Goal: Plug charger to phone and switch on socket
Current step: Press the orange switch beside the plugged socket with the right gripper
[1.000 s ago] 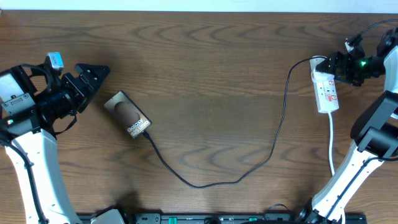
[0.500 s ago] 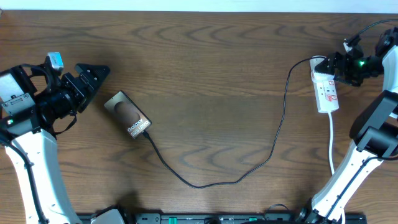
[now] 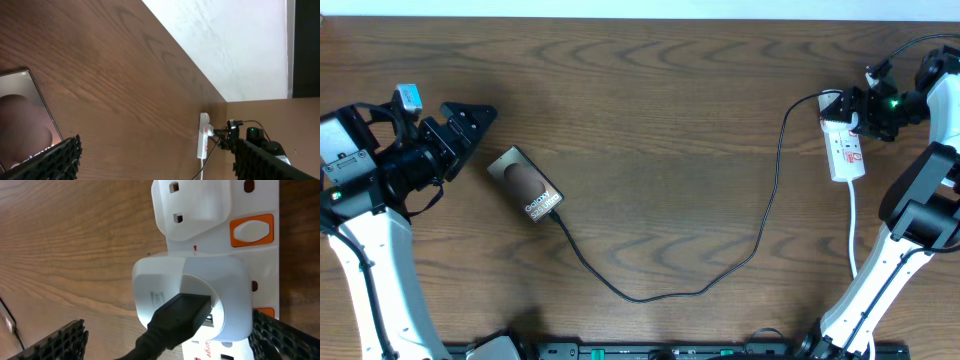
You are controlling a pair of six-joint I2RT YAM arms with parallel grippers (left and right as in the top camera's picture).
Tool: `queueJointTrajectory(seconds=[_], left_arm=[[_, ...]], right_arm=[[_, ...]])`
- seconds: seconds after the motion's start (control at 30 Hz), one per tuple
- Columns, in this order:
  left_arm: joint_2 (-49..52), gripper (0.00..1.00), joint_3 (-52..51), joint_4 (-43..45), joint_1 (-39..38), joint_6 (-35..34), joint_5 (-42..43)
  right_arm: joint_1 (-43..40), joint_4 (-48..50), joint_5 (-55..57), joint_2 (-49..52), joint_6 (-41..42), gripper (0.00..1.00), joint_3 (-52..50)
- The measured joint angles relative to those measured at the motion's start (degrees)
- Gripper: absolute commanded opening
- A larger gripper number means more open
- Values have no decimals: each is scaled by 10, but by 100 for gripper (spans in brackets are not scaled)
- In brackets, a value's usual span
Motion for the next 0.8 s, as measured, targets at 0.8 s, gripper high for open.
queueJointTrajectory(seconds=[0.8], left_arm=[[0,95,0,0,0,0,0]], right_arm=[[0,33,-1,-9,22,99,-27]])
